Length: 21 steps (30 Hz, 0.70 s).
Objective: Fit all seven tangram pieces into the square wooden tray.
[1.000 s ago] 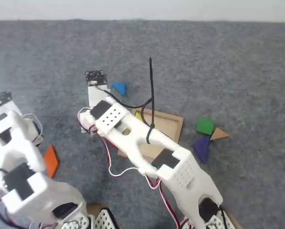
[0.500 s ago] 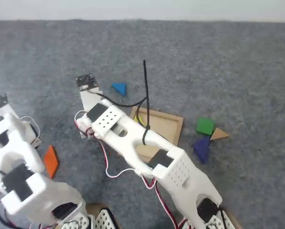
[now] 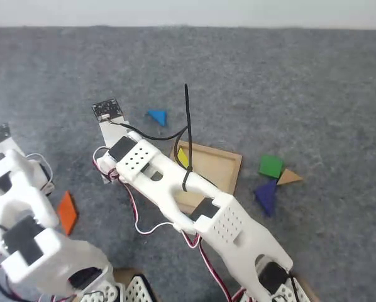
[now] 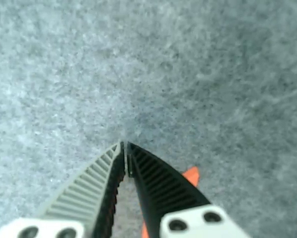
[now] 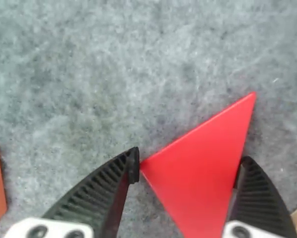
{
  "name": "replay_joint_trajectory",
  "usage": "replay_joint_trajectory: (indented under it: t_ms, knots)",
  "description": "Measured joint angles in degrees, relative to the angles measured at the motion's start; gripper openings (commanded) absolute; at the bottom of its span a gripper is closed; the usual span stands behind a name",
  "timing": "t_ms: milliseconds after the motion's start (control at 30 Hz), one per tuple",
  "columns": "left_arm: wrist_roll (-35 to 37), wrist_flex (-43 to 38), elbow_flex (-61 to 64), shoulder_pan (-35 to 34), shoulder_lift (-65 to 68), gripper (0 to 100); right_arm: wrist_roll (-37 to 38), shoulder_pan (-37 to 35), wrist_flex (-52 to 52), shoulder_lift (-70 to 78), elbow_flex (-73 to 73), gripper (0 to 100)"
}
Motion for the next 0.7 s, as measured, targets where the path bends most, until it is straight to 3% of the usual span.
replay_joint_trajectory:
  t_ms: [367,700]
  knots:
    - [0.0,0.0,0.0,0.0,0.0,1,0.1,-1.1,-0.4,0.6,0.0,38.0]
    - [0.0,0.0,0.0,0.0,0.0,1,0.1,-0.3,1.1,1.5,-1.0,22.1]
